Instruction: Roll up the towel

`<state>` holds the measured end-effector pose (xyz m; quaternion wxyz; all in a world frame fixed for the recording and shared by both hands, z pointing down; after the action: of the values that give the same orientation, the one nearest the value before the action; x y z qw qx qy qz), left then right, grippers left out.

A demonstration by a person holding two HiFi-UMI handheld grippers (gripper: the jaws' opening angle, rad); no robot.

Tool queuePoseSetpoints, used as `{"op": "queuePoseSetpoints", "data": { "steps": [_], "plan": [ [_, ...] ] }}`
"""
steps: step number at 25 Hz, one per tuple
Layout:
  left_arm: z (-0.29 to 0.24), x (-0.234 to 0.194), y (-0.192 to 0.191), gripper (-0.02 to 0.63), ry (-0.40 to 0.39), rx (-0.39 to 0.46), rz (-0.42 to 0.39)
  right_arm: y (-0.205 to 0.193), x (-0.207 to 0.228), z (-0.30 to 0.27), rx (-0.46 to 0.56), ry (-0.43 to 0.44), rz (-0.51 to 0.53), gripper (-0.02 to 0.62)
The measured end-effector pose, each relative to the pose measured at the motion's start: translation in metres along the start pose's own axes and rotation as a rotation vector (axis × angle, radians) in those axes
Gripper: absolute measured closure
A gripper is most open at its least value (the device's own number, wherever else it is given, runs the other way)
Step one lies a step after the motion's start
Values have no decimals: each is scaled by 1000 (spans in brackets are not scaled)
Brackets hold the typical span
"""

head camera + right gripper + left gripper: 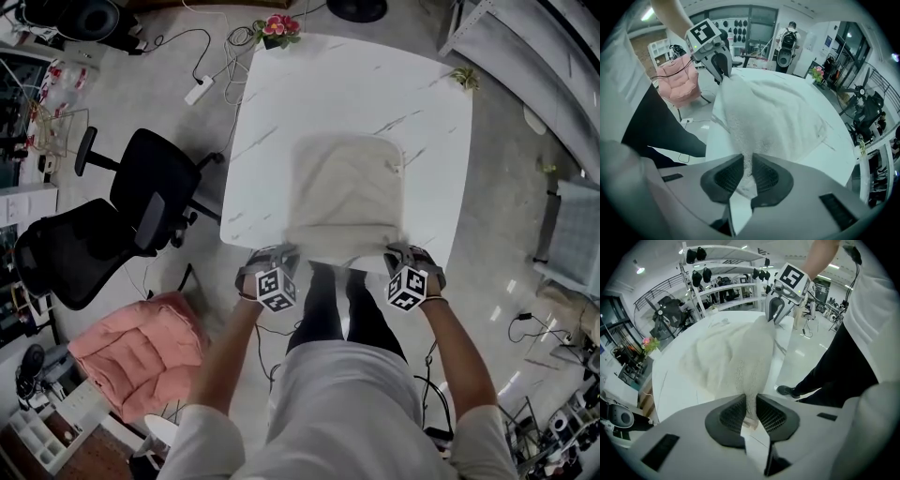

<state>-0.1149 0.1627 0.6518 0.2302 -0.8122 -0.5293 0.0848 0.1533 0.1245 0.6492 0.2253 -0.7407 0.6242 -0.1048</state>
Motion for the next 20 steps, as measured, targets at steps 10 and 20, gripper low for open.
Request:
{"op": "queuePoseSetpoints", "data": {
  "steps": [10, 20],
  "plan": [
    [19, 24, -6, 525, -59, -19, 15, -1, -33, 18, 11, 64, -41, 532],
    [23, 13, 2, 525, -200, -56, 15, 3, -21, 24, -31, 228, -175, 531]
  ]
}}
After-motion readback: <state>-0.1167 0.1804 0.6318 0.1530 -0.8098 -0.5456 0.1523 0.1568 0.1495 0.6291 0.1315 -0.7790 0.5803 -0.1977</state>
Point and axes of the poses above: the fingertips, and each gripper's own axes: z backward along the fingers, x to its right, y out of its top, the point moved 7 cm from there along z, backward along the fingers, and after that the axes turned 6 degrees about x, right-handed, at the moved point
